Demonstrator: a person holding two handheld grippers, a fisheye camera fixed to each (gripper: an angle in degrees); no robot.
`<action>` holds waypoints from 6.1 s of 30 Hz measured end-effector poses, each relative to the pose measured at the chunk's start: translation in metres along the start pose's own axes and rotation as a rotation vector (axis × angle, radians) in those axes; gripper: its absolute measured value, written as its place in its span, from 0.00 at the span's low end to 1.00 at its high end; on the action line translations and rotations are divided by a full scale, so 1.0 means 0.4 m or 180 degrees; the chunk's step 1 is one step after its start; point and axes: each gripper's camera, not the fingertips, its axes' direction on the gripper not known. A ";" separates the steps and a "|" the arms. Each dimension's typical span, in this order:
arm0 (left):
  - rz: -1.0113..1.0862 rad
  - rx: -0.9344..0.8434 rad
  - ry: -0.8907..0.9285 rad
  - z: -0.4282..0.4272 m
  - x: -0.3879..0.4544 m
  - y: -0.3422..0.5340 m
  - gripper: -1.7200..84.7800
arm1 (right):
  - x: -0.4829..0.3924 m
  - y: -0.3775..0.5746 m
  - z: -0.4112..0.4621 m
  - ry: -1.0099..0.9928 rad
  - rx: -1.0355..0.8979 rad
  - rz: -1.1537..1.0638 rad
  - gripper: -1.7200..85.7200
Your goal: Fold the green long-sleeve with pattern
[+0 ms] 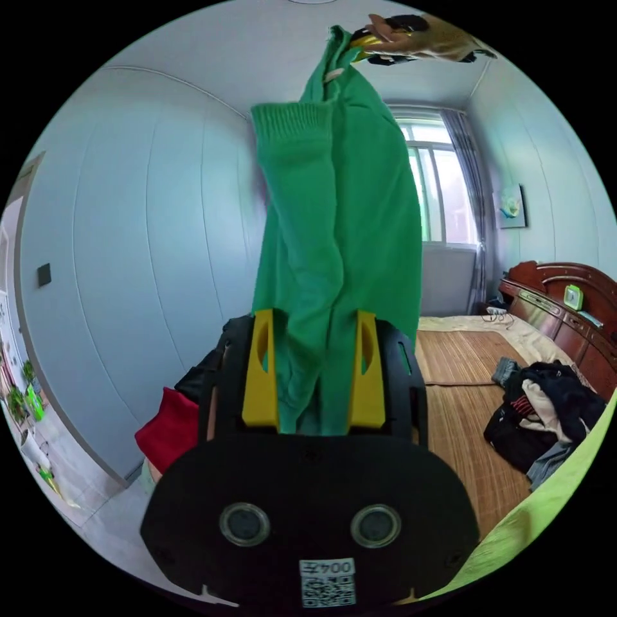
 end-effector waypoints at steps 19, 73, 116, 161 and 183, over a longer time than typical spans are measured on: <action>-0.0420 -0.0656 0.1762 0.100 0.293 -0.191 0.02 | 0.112 0.012 -0.180 0.0573 0.0091 -0.0034 0.02; -0.0337 -0.1164 0.2650 0.030 -0.190 -1.454 0.01 | 0.295 0.375 -0.211 0.2024 -0.0066 -0.0220 0.02; 0.0193 -0.4004 0.2635 1.647 -1.631 -1.080 0.11 | 1.662 1.198 0.510 0.2482 -0.1983 0.2069 0.13; 0.0722 -0.3881 0.2692 1.639 -2.047 -1.269 0.15 | 1.866 0.959 0.889 0.2758 -0.1475 0.0474 0.01; 0.1665 -0.1770 -0.0578 1.262 -1.758 -1.220 0.07 | 1.512 1.458 0.789 0.3362 -0.2280 0.1166 0.08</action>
